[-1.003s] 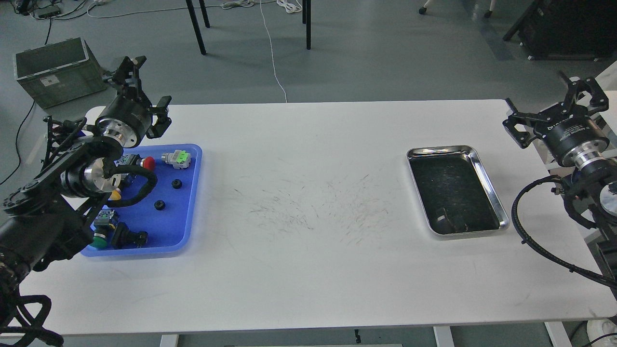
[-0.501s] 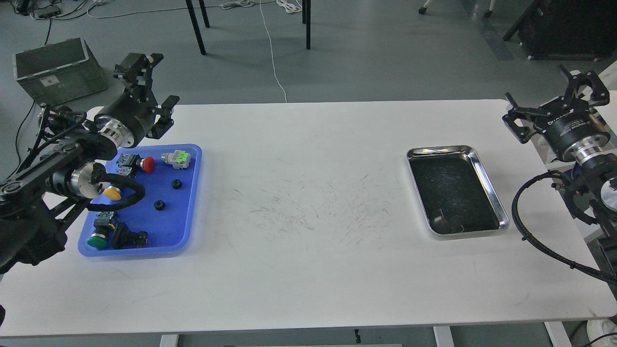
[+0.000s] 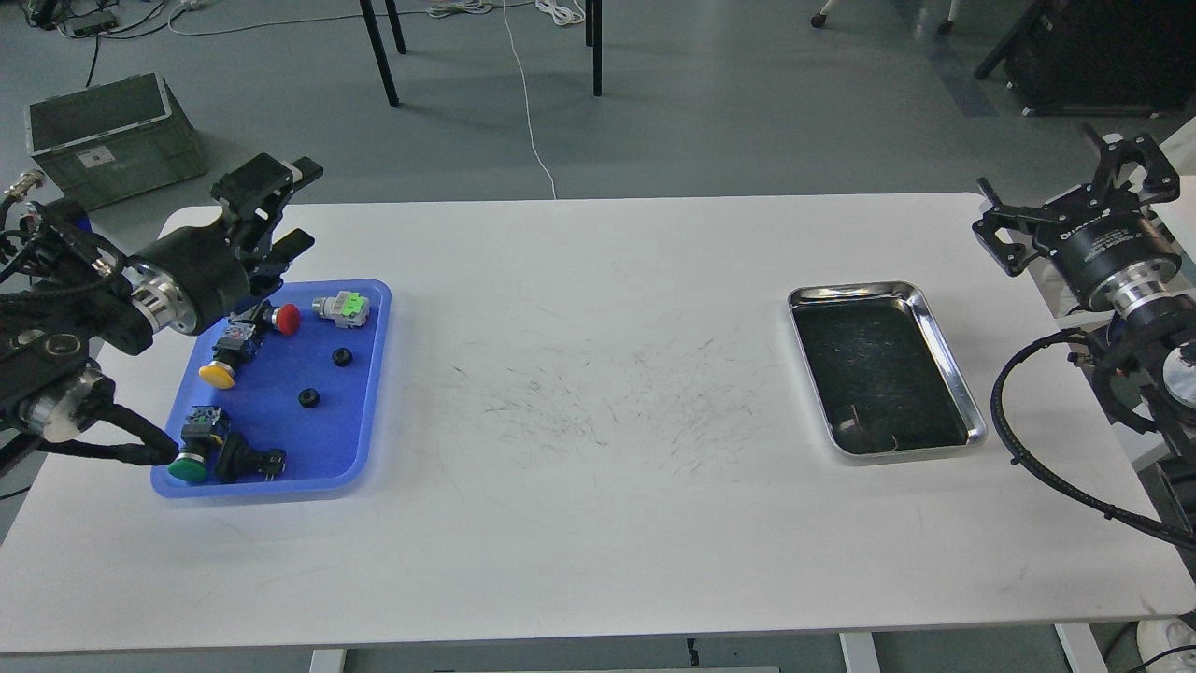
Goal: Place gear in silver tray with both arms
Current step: 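Lower the left gripper onto a small black gear in the blue tray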
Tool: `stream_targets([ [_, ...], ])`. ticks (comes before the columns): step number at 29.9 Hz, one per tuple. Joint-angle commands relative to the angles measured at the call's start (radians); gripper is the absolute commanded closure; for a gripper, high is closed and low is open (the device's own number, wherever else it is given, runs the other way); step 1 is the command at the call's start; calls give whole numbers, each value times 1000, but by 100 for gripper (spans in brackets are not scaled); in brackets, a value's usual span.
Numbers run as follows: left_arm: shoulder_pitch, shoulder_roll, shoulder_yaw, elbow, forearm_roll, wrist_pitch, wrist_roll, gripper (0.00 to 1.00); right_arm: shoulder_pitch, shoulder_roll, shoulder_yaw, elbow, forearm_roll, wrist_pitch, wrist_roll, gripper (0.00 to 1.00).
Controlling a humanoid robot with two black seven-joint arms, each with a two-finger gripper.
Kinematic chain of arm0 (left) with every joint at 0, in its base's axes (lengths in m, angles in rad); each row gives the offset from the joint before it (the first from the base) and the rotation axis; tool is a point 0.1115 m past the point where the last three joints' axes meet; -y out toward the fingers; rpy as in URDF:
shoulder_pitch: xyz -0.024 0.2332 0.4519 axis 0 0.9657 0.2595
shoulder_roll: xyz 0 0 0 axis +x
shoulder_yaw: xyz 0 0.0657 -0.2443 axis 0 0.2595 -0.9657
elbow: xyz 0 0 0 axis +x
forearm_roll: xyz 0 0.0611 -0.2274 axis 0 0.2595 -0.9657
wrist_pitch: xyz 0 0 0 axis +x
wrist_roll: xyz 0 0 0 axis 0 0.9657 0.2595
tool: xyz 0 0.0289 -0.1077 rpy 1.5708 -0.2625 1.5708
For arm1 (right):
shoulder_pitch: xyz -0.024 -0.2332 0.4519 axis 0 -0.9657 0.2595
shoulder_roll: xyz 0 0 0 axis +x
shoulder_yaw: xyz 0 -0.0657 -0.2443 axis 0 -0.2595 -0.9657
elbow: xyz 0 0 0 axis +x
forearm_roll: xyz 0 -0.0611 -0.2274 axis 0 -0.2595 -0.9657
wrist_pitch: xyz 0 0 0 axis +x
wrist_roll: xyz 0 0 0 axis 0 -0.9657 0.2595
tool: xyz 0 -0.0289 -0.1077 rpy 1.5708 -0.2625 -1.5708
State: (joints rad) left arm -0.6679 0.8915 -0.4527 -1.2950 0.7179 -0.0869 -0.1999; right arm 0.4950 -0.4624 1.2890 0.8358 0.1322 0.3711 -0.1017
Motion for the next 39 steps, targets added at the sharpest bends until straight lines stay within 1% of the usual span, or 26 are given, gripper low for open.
stream_targets([
  [1,1,62,45,-72,176,3,16,2,-3,-2,0,-1,0,0,-1,1],
  [7,1,96,77,-83,490,-1,20,2,-3,-2,0,-3,0,0,0,1],
  [12,-5,92,92,-75,837,-1,22,2,-4,-1,0,-3,0,0,0,1],
  [15,-7,80,92,-73,961,1,22,2,-4,-1,0,-4,0,0,0,1],
  [18,-10,75,92,-49,988,-2,30,2,-4,1,0,-7,0,0,0,1],
  [22,-16,20,92,-18,931,-13,92,3,-6,1,0,-9,0,0,-1,1],
  [23,-16,14,92,-4,925,-10,99,3,-6,1,0,-9,0,0,0,1],
  [27,-18,1,89,40,946,-1,100,3,-6,2,-2,-7,0,0,0,1],
  [33,-27,-75,92,124,983,1,100,4,-7,2,-2,-11,-2,0,0,1],
  [36,-33,-118,92,184,1054,1,86,3,-6,2,-2,-12,-2,0,0,1],
  [39,-33,-144,92,229,1088,6,60,4,-7,1,-2,-12,-2,0,0,1],
])
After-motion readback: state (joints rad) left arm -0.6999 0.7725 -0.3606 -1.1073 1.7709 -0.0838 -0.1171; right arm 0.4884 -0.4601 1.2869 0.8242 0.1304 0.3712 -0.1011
